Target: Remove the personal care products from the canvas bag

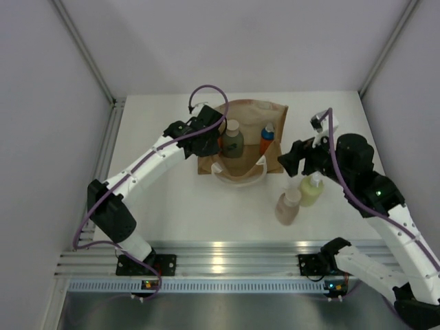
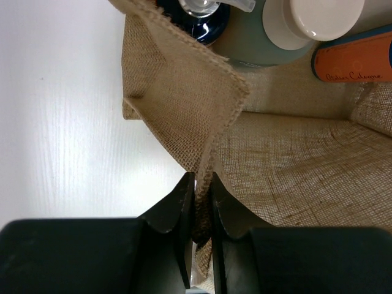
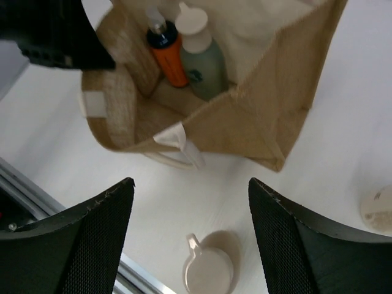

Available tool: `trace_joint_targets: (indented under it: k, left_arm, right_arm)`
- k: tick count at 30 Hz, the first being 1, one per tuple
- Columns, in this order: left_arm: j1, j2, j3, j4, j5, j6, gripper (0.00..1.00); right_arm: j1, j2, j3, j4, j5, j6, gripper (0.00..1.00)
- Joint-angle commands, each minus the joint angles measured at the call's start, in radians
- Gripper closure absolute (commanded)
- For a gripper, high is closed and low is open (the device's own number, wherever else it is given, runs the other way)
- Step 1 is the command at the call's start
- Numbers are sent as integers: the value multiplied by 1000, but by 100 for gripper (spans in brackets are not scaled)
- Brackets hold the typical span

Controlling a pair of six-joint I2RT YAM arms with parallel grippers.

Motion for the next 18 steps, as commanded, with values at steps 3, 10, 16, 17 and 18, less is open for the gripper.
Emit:
trace_joint_targets:
  k: [3, 10, 16, 17, 18]
  left_arm:
    - [6, -31, -67, -25, -53, -119, 100]
    - [6, -31, -70, -24, -28, -140, 100]
    - [6, -8, -65, -22, -5, -146, 100]
    - [6, -8, -67, -22, -5, -146, 100]
    - [6, -5, -64, -22, -7, -143, 100]
  right_arm:
    - [4, 232, 251, 82, -77, -1, 27]
    - [5, 414, 371, 170, -160, -32, 25]
    - [7, 526, 411, 227, -164, -32, 24]
    - [5, 541, 413, 236, -164, -33, 24]
    - [5, 573, 428, 243, -166, -35, 24]
